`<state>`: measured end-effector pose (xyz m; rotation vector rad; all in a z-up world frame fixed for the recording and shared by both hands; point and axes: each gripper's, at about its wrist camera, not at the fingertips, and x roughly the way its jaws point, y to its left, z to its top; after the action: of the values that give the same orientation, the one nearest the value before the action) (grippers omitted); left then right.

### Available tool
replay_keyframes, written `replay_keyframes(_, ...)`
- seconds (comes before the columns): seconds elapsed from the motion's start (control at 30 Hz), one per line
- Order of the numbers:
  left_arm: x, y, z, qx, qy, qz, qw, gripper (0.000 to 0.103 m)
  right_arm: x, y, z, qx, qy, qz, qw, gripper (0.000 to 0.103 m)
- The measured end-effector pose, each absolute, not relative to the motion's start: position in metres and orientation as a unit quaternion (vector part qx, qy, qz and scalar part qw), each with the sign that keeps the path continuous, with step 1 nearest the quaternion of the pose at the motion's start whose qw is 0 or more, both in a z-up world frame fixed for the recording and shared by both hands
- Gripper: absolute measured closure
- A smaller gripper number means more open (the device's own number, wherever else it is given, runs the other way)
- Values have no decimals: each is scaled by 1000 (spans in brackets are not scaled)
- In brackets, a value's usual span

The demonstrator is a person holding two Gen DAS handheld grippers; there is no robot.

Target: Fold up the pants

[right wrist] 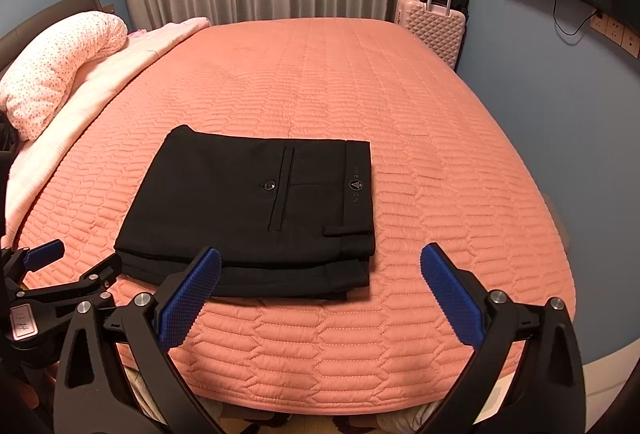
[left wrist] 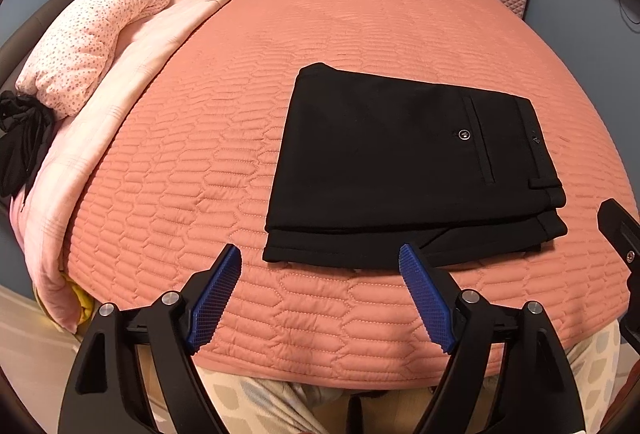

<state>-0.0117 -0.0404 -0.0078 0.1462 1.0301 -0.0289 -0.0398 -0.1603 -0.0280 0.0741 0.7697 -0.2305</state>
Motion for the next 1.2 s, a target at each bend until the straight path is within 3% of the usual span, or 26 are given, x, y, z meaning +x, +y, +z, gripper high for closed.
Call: replay_keyframes(1.2,-22,-44,3,77,485,-12,871,24,-48,-162,-25,48,377,-102,919,5)
